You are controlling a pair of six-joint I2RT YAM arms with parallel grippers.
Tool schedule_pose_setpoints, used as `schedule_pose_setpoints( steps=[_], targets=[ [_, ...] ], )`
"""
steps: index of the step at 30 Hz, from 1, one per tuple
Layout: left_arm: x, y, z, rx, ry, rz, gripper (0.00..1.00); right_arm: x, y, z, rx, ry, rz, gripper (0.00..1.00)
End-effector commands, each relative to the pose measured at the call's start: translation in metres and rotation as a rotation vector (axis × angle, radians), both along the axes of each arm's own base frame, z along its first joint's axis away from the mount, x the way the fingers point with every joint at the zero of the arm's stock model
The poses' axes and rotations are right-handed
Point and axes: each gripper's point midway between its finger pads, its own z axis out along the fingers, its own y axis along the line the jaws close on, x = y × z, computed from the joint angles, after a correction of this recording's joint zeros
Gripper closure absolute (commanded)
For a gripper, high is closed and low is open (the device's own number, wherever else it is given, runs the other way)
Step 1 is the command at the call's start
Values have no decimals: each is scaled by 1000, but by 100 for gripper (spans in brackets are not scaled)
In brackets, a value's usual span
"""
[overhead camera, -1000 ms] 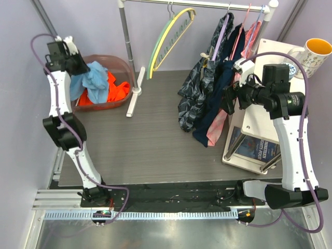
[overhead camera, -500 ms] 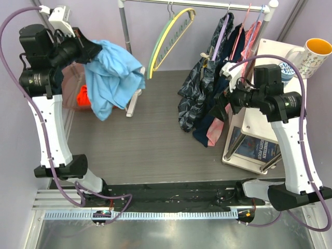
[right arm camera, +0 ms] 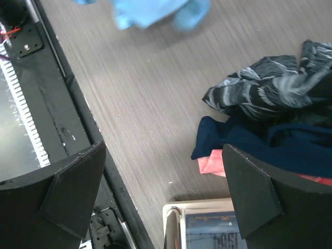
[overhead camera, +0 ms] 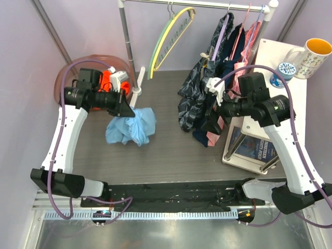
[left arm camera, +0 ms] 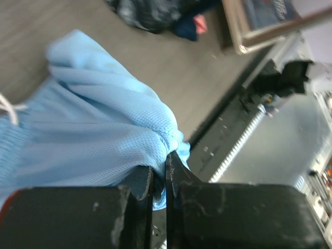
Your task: Place the shorts on the hanger
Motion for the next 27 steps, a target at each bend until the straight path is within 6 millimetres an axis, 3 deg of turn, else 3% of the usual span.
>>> schedule_pose_setpoints(
  steps=[1, 5, 8, 9, 10, 11, 13, 14, 15, 16, 19, 21, 22, 23, 24, 26, 27],
  targets=[
    [-56, -21, 45, -136, -118, -208, 100, 1, 10, 8, 23, -67, 35, 1],
    [-42, -23, 35, -135, -46, -156, 100, 2, 18, -1, 9, -43, 63, 2],
    [-4, -15, -5, -37, 7, -77, 100, 1, 25, -11, -8, -20, 89, 2],
    [7, -10, -20, 6, 19, -64, 88, 1, 29, -14, -12, -15, 99, 3],
    [27, -5, -47, 51, 74, -36, 80, 0, 31, -17, -14, -11, 110, 3],
    [37, 1, -62, 79, 105, -10, 59, -4, 37, -23, -21, 1, 135, 3],
    [64, 21, -88, 72, 176, 56, 48, -4, 44, -35, -33, 9, 150, 4],
    [79, 27, -88, 32, 162, 81, 43, -5, 48, -41, -39, 14, 161, 4],
    [89, 50, -89, -5, 165, 143, 33, -7, 55, -44, -45, 4, 186, 5],
    [91, 58, -89, -28, 151, 140, 28, -10, 57, -57, -70, 17, 205, 6],
    [64, 70, -94, 4, 68, 7, 25, -22, 69, -79, -112, 18, 278, 10],
    [23, 70, -100, 41, 65, -64, 25, -30, 74, -105, -156, 22, 325, 15],
    [3, 70, -117, 65, 53, -130, 24, -42, 78, -125, -183, 43, 365, 16],
    [-12, 70, -111, 88, 4, -148, 24, -46, 80, -135, -203, 39, 381, 18],
    [-22, 72, -119, 115, -3, -163, 24, -45, 88, -139, -195, 9, 394, 18],
    [-48, 73, -139, 142, -13, -229, 26, -60, 95, -168, -237, 27, 447, 23],
    [-61, 72, -140, 151, -31, -255, 27, -60, 102, -173, -232, 8, 462, 26]
  ],
)
